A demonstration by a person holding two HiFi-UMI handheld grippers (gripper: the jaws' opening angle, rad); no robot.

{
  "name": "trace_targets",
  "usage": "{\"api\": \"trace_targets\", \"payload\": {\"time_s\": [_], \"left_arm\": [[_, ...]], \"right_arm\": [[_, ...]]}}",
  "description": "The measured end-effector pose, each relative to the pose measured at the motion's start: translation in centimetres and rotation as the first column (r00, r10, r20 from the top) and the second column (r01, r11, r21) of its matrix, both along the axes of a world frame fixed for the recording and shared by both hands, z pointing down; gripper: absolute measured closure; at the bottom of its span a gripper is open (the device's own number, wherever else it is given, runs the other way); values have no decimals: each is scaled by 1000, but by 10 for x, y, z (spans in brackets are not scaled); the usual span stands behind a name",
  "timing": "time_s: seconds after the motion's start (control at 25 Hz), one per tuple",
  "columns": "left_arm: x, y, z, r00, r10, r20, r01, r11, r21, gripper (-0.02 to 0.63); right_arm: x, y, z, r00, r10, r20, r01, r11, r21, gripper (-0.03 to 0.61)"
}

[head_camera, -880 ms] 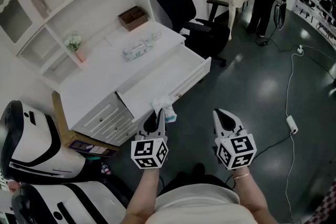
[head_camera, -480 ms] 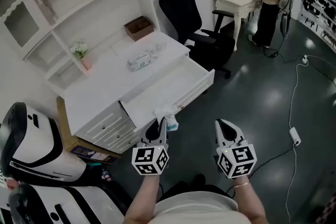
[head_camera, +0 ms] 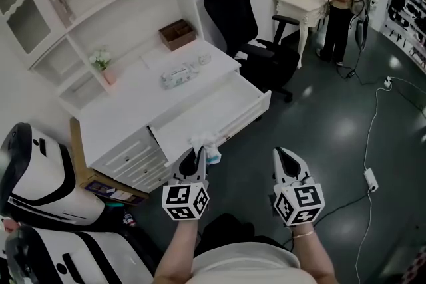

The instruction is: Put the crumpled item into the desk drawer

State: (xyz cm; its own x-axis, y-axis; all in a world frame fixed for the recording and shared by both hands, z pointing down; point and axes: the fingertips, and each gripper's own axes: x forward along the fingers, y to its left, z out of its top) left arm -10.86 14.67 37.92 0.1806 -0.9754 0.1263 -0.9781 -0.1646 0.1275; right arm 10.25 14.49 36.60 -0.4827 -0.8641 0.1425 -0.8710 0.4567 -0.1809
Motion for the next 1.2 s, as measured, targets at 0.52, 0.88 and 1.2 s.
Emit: {"api": "trace_targets", "payload": {"time_s": [0.52, 0.88, 1.2], "left_arm": [[-22, -73, 5, 999, -15, 34, 15, 1000, -5, 568], [-50, -175, -3, 999, 19, 40, -20, 999, 26, 568], [-65, -246, -9, 996, 64, 61, -65, 997, 28, 568]], "right_arm": [[-6, -70, 10, 999, 34, 8, -34, 999, -28, 577], [-31, -167, 10, 997, 74, -12, -74, 997, -35, 577], [-49, -223, 7, 992, 120, -29, -121, 992, -46, 577]]}}
